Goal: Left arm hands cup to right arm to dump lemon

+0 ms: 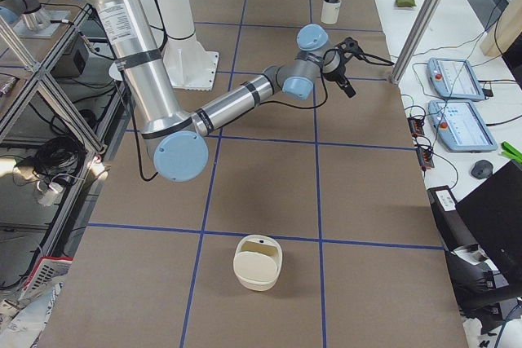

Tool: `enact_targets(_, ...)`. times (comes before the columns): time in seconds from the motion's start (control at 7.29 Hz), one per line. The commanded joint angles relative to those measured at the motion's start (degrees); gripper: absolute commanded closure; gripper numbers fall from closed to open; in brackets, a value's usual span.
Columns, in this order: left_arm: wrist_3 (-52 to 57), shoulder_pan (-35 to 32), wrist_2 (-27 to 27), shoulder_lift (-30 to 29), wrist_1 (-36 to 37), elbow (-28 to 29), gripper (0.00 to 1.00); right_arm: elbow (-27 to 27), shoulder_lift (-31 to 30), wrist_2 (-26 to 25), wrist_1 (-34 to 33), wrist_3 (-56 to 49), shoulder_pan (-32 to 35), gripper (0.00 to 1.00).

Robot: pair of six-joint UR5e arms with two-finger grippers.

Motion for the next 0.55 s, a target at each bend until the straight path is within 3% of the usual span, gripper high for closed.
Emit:
enact_targets(0.0, -8.48, 2.52, -2.31, -8.68, -1.41, 5.22, 1.00, 0.11, 2.54, -20.19, 9.60, 5.24, -16.09, 0.00)
enact_targets(0.14, -7.79, 2.53, -9.46, -9.31, -1.68, 6.63, 1.00, 1.41, 3.07, -21.99, 10.66, 4.88, -18.58, 0.00)
enact_targets(0.27, -7.70, 2.53, -10.75, -10.54, -1.59, 6.99, 1.00, 4.21, 2.90, -25.31, 10.67, 2.97, -21.91, 0.00)
enact_targets(0.41, -7.18, 3.14, -11.03, -11.07, -1.68, 6.99, 1.00, 6.59, 2.46, -32.39, 9.72, -0.01, -26.47, 0.00)
